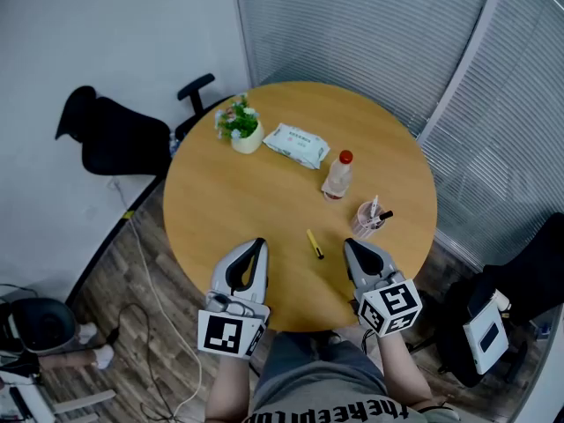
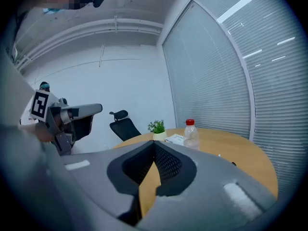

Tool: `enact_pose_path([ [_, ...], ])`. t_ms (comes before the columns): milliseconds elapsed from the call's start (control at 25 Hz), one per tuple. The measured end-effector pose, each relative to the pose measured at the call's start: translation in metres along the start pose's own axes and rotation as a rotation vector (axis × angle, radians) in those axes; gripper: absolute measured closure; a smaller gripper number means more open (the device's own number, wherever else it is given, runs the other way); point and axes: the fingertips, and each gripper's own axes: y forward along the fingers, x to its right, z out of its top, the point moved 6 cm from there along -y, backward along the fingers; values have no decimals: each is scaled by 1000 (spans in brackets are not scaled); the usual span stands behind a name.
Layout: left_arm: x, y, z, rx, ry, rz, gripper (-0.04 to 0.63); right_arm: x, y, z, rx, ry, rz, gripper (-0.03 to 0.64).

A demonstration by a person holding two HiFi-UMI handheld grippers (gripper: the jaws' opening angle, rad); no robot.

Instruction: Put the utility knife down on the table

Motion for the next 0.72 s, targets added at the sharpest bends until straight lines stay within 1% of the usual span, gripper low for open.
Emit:
enact_pose_path([
  [720, 36, -17, 12, 20, 28, -2, 584, -7, -41, 34, 103, -63, 25, 615],
])
